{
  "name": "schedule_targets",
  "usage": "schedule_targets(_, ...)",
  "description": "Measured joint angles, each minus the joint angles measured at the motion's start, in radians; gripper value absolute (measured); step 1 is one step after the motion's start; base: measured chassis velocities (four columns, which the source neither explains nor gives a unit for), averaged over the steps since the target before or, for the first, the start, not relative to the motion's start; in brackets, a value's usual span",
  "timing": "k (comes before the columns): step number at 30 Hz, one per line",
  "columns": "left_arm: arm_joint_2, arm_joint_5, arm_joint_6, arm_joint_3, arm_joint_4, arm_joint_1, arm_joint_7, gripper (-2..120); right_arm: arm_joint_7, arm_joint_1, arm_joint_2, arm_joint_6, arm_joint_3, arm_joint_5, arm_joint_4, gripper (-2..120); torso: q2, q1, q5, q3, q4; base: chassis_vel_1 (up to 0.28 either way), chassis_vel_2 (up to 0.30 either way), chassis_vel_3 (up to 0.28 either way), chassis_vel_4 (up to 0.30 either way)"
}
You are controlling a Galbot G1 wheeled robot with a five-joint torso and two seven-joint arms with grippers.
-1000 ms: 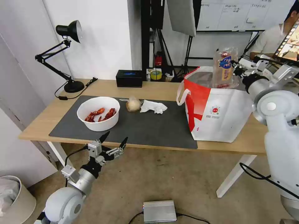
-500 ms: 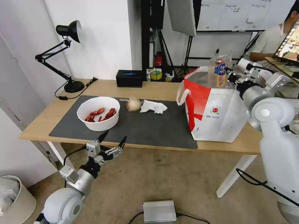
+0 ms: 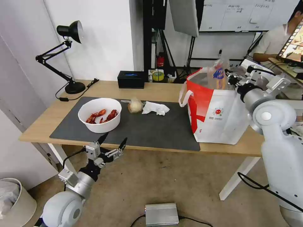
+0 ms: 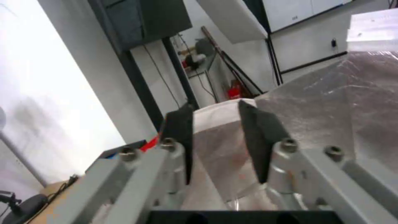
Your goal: Pick up the trash from the table and place it into the takeout bag.
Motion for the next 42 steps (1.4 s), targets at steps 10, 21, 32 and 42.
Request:
schedule_targets(10,-0.011,0.004,0.0,-0.054,-0.052,0.05,-0.001,100,-0.004,0.002,-0.016,-0.002,-0.007,0.075,0.049,68,0.0,0.0,0.0,0.0,0.0,0.0,0.0,0.0,0.0)
schedule_targets(21,-0.023,0.014,-0.001,-0.081,-0.066,0.074,0.0,100,-0.123,0.001,-0.052,0.059,-0.062,0.32,0.206,100,0.0,0.0,-0.0002,0.0,0.0,0.0,0.0,0.0,0.0)
schedule_targets(32,-0.04,0.057,-0.043,-0.096,-0.037,0.074,0.003,100,-0.303,-0.313,-0.066,0.258,-0.199,-0.222,0.336,100,0.0,0.0,0.0,0.0,0.0002,0.0,0.0,0.0,0.0)
schedule_targets(42,-0.067,0.153,-0.143,-0.086,0.019,0.073,-0.016,100,-0.309,-0.667,0.003,0.555,-0.149,-0.556,0.324,100,0.0,0.0,0.0,0.0,-0.0002,0.0,0.0,0.0,0.0)
